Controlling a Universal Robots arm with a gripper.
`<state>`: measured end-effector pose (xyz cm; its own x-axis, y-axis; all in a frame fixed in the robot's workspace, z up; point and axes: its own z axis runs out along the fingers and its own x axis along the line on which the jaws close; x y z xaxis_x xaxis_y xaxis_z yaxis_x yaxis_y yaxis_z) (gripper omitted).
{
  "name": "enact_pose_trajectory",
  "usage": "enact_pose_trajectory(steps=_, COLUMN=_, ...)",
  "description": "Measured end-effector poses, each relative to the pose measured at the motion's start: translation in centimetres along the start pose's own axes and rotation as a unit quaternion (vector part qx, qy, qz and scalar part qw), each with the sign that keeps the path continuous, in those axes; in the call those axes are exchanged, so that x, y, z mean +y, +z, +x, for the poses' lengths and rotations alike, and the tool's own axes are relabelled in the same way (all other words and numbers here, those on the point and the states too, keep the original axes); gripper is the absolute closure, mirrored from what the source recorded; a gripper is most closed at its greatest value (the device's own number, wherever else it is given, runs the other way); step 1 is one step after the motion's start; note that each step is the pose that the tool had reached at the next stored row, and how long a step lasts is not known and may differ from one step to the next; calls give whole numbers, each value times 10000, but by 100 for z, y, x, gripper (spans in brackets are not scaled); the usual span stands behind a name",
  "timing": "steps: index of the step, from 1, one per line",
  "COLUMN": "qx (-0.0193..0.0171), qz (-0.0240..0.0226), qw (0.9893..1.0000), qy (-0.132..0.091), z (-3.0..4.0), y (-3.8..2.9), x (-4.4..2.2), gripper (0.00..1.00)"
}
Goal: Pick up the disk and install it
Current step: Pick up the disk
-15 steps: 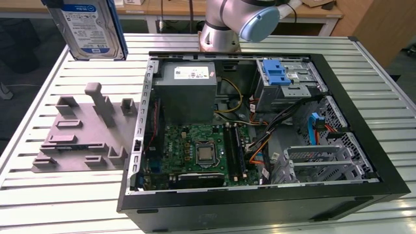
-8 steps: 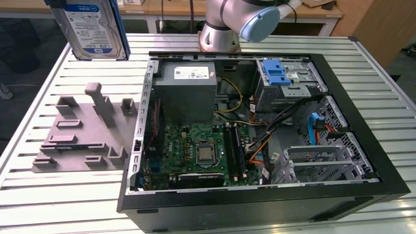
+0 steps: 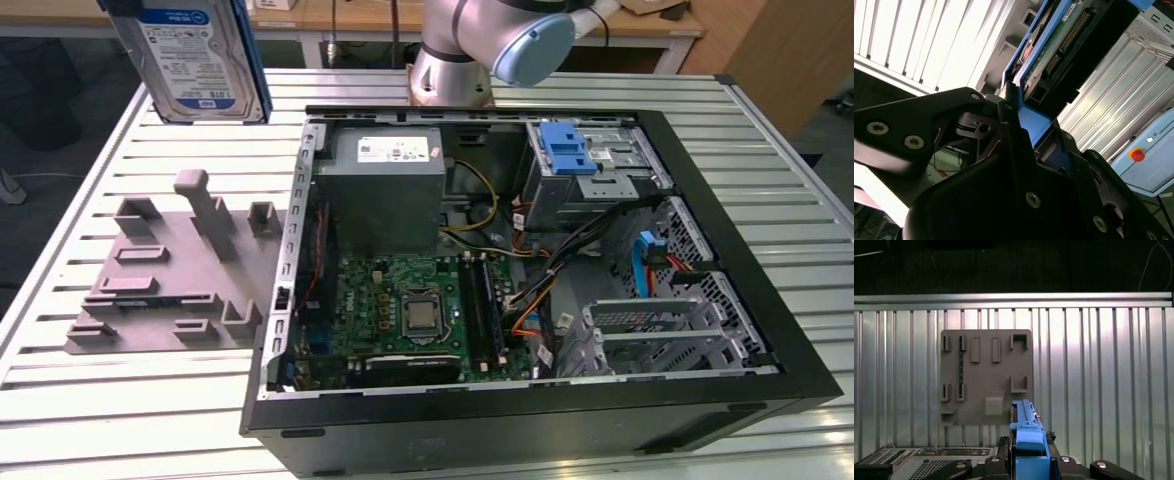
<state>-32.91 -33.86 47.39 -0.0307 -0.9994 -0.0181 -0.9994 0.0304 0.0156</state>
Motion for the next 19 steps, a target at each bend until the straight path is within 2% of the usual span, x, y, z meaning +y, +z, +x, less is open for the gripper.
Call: enact_pose_trajectory(steps=19, qx=0, qz=0, qw=10000, qy=0, z=-2, y=-1, x=-80, gripper=64)
